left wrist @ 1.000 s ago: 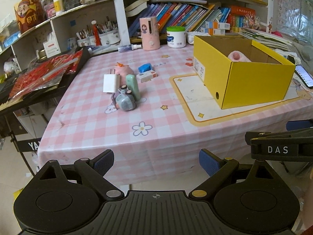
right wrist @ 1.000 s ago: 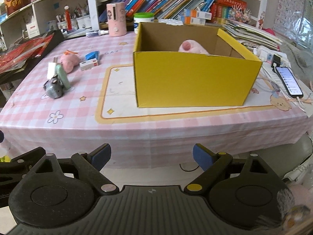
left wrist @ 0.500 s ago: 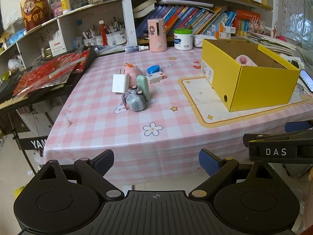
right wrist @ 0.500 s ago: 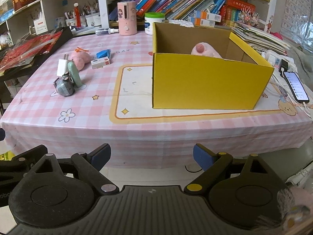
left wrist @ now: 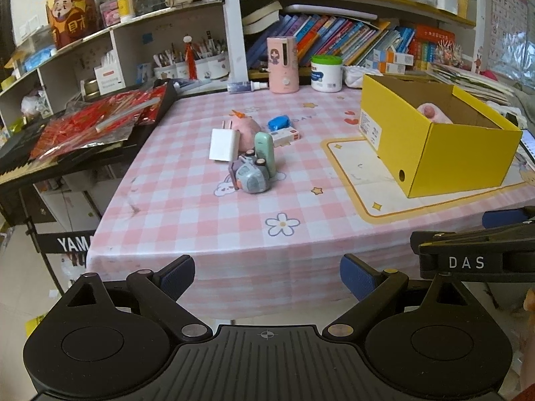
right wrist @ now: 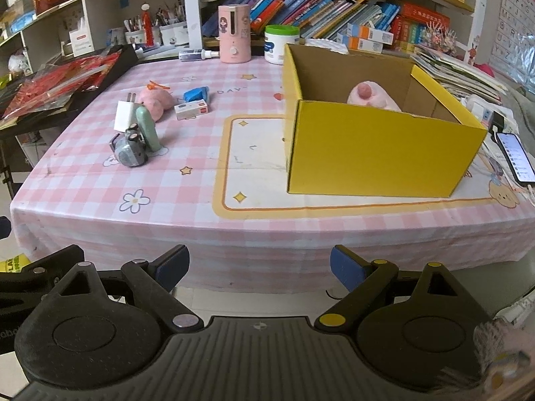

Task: Organize objects
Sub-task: 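Withdraw both tools from the box back over the table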

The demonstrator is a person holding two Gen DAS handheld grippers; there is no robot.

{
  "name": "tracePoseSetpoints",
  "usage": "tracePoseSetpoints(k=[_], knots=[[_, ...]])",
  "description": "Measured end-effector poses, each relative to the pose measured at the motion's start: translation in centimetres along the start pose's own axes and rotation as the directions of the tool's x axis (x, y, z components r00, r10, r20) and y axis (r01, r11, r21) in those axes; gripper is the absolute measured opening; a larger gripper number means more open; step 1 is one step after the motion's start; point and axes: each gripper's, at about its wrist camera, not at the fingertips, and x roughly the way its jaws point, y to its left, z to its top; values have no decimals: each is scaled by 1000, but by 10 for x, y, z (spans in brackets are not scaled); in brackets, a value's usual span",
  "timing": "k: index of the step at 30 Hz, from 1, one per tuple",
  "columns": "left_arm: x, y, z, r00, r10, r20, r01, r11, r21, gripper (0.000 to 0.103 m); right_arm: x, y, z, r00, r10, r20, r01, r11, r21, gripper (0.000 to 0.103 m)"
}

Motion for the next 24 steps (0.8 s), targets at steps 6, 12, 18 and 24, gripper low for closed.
tracePoseSetpoints(k=[6,12,18,24], knots=[[6,7,2,1000,2,-10,-2,1000,-21,95,6,9,6,1000,13,-5,-13,1000,-23,91],[16,14,7,1000,11,-18,-12,999,-37,95,18,15,15,999,47,-10,-47,998,-40,90],[31,24,18,999,36,-33,-38,997,-67,95,37,23,32,996,89,-24,-90,994,-55,89],[49,33,30,997,58,-41,-62,993,-98,95,57,30,52,991,127,-35,-130,989,-70,84]])
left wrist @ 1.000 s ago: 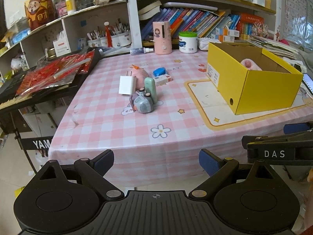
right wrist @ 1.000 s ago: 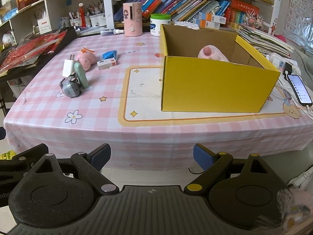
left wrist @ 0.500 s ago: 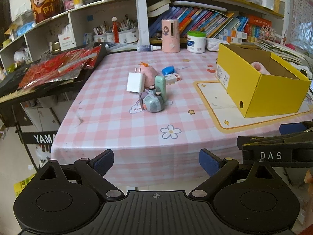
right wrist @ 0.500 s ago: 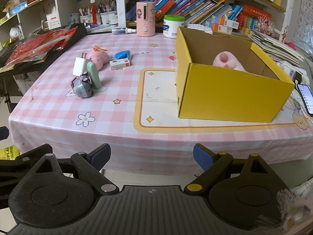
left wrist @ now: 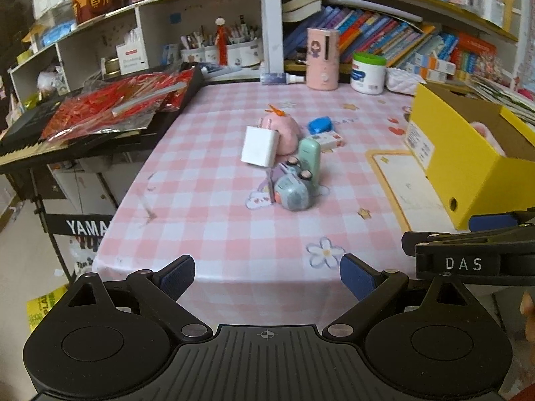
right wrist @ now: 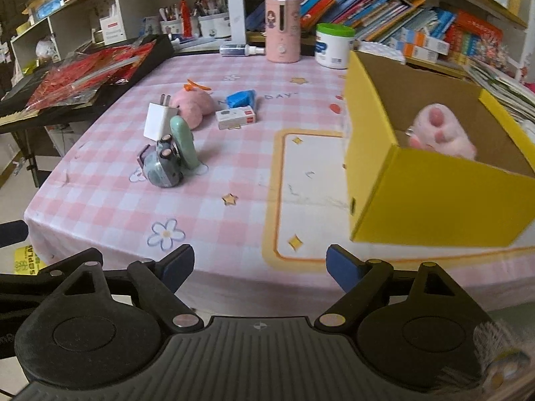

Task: Organize objects
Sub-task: 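Withdraw both tools from the box back over the table, then grasp the grey toy car with the left tool while the right tool grasps the mint-green toy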

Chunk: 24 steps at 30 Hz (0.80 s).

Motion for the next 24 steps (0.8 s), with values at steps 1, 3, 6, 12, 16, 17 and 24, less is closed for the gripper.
tracePoseSetpoints(k=[1,3,6,12,16,17,24], knots=[[3,1,3,1000,2,3,-2,1000,-8,95,3,0,4,1000,7,3,-7,1000,-4,83],[9,3,9,1000,6,5,-6,1000,-19,95,9,0,12,1000,16,9,-16,1000,-9,78],[18,4,17,1000,10,8,-10,1000,-28,95,17,-1,25,999,27,19,-27,1000,-13,76],[37,1,35,1000,15,4,-15,999,-36,95,33,-3,50,998,46,42,-44,998,-36,75],[52,-1,44,1000,19,-6,-19,999,-35,95,46,-6,68,996,68,54,-67,997,-34,75],[57,-2,46,1000,20,-11,-20,999,-34,95,49,-6,72,995,76,58,-74,997,-35,75],[82,-13,54,999,11,-48,-11,1000,2,94,68,4,97,972,228,53,-224,972,-74,68]])
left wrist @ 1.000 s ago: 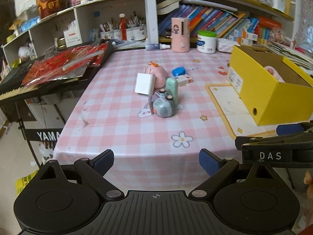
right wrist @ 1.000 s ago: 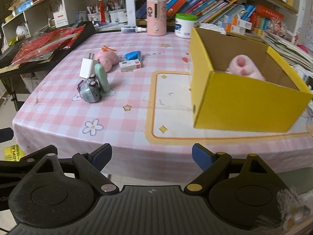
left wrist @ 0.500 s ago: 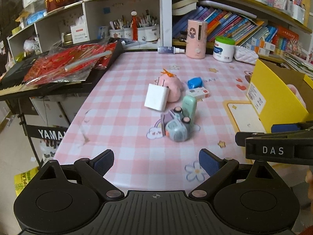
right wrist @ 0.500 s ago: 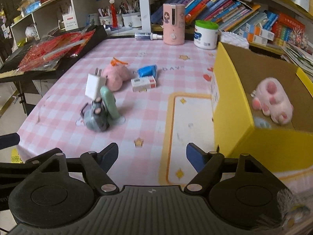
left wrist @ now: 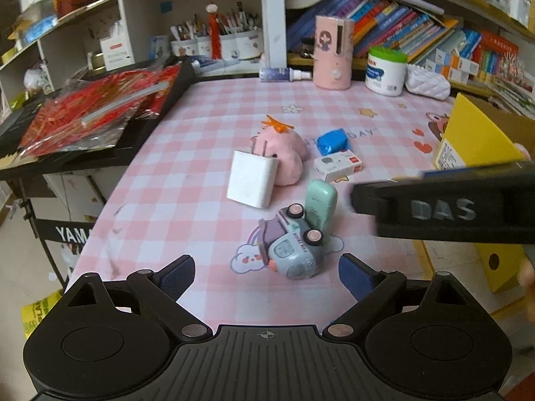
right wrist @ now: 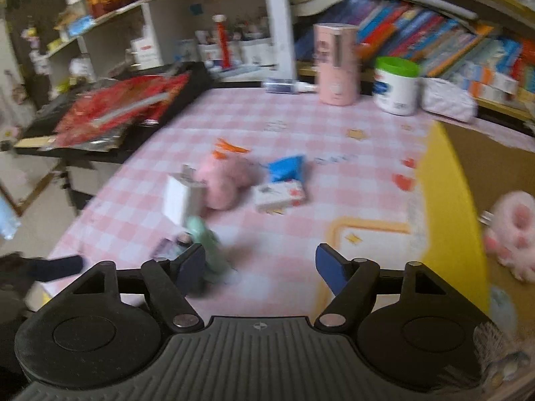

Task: Organize objects
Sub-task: 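Grasp the grey toy car with the left tool while the right tool grasps the mint-green toy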

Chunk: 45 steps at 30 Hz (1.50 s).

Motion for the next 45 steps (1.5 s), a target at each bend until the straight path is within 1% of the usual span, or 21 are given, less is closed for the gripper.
tracePoseSetpoints(k=[3,6,10,11,12,13,14,15,16,17,21,23,25,27,29,30,31,32,34,37,45], knots=[[7,-3,2,1000,-4,-16,4,1000,9,94,14,8,9,998,58,-21,-59,998,-37,61],[13,-4,4,1000,-5,-27,6,1000,12,94,30,16,14,995,88,-51,-92,993,-75,56],[22,-6,7,999,-6,-46,6,1000,16,94,48,21,16,989,117,-91,-128,985,-120,51],[25,-6,8,999,-5,-50,6,1000,17,94,53,21,16,987,127,-100,-140,982,-130,47],[27,-6,8,999,-5,-54,6,1000,17,94,56,20,17,985,135,-109,-149,980,-135,38],[29,-7,10,998,-6,-58,7,1000,16,94,59,20,17,982,145,-118,-161,977,-139,33],[31,-7,10,998,-7,-60,8,1000,15,94,59,18,18,981,161,-112,-176,975,-138,25],[34,-8,12,998,-8,-63,9,1000,13,94,58,17,19,980,165,-108,-180,973,-143,19],[37,-8,13,998,-8,-66,9,1000,11,94,57,16,20,982,160,-100,-174,973,-153,18],[39,-9,14,998,-8,-68,8,1000,7,94,55,13,22,985,150,-84,-162,974,-158,15],[52,-10,21,997,-4,-79,3,1000,-12,93,40,-2,30,996,94,-6,-94,985,-145,15],[60,-11,24,996,-4,-93,3,1000,-17,89,34,-11,34,998,64,19,-61,989,-133,15],[66,-12,25,995,-4,-103,2,1000,-16,88,31,-19,36,999,41,29,-37,992,-117,15],[69,-13,25,994,0,-112,-2,1000,-10,83,29,-27,37,999,26,27,-23,995,-99,15],[73,-13,25,992,-3,-127,1,1000,-14,69,29,-32,36,1000,16,17,-14,997,-80,15],[73,-12,25,992,-14,-125,11,1000,-27,67,29,-33,35,1000,10,14,-9,997,-76,15],[72,-11,25,992,-22,-125,18,999,-34,59,29,-34,34,1000,5,11,-4,997,-73,15],[71,-11,25,993,-22,-120,18,999,-28,47,28,-35,33,1000,1,6,-1,998,-70,15],[69,-10,25,992,-20,-121,18,1000,-21,47,27,-35,32,1000,0,3,0,998,-68,15],[59,-4,24,993,-40,-108,33,998,-61,47,24,-33,30,1000,-6,4,7,998,-69,15],[11,12,31,997,-75,6,75,990,-122,47,10,-28,23,1000,-27,2,27,998,-49,15]])
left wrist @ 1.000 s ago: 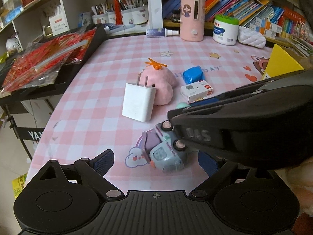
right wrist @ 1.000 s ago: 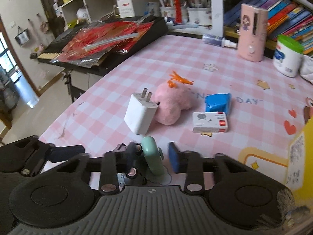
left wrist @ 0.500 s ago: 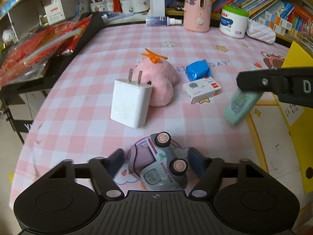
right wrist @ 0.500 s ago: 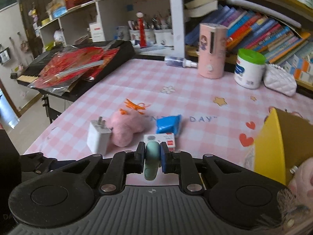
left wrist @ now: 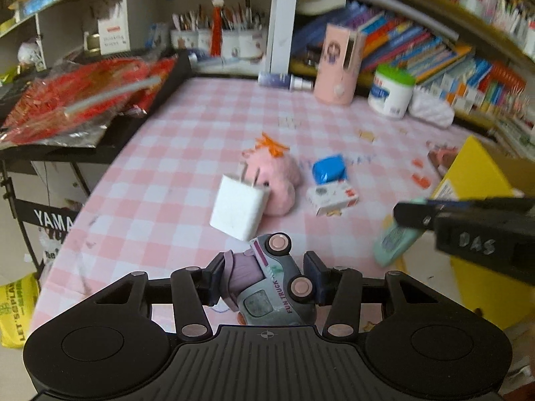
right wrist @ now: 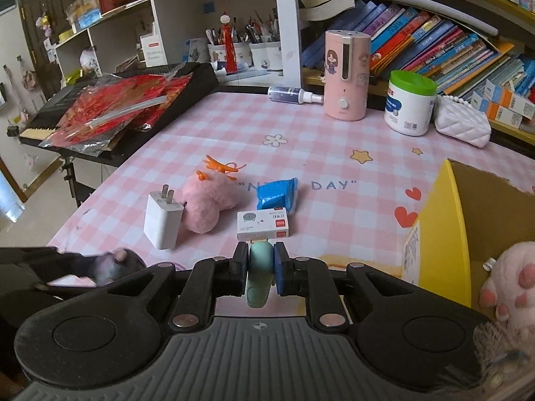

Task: Organize objects
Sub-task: 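Grasp the grey toy car with the left tool while the right tool grasps the mint-green toy, then lift the grey toy car and mint-green toy and carry them toward the yellow box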

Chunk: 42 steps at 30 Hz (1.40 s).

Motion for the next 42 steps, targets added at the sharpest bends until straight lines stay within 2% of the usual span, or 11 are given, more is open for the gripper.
tracePoseSetpoints(k=[6,17,28,42], knots=[[-28,5,-10,999,-37,39,37,999,-12,47,-21,10,-12,1000,3,12,-3,1000,-4,15],[-64,9,-49,996,-75,48,74,997,26,47,-55,31,-50,1000,-26,1,26,999,33,15],[-106,19,-91,994,-101,39,99,994,45,47,-93,61,-96,999,-35,-24,37,997,71,15],[-135,11,-129,989,-147,11,144,981,127,47,-132,72,-144,997,-72,-29,75,984,162,15]])
